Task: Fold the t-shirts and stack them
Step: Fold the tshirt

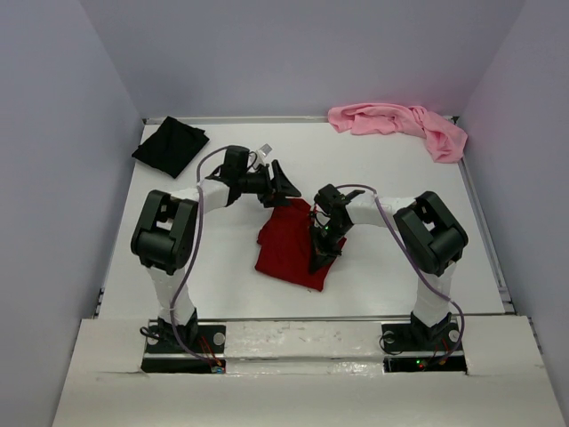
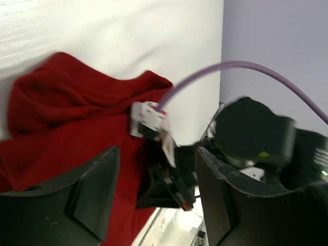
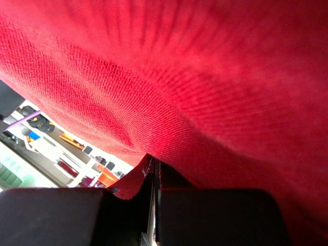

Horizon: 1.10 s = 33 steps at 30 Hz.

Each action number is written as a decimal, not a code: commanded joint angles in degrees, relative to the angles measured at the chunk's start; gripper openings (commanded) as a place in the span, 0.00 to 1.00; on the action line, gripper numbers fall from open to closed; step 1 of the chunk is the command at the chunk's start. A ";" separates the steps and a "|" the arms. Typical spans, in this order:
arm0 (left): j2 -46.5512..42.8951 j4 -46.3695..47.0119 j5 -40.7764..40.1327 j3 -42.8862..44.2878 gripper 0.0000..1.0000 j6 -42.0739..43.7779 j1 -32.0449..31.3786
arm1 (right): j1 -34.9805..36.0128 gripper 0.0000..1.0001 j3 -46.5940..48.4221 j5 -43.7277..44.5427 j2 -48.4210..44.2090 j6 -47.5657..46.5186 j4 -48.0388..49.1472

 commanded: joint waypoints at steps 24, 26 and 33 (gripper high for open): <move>-19.98 -3.37 8.67 -22.73 0.66 -0.15 -2.36 | 0.99 0.00 -0.72 2.91 1.50 -1.46 1.39; -20.24 -3.46 8.67 -23.87 0.66 -0.06 -2.71 | 0.99 0.00 -0.63 2.91 1.58 -1.46 1.39; -17.17 -4.16 7.79 -24.32 0.00 0.99 -4.20 | 0.99 0.00 0.07 3.08 1.50 -1.55 1.39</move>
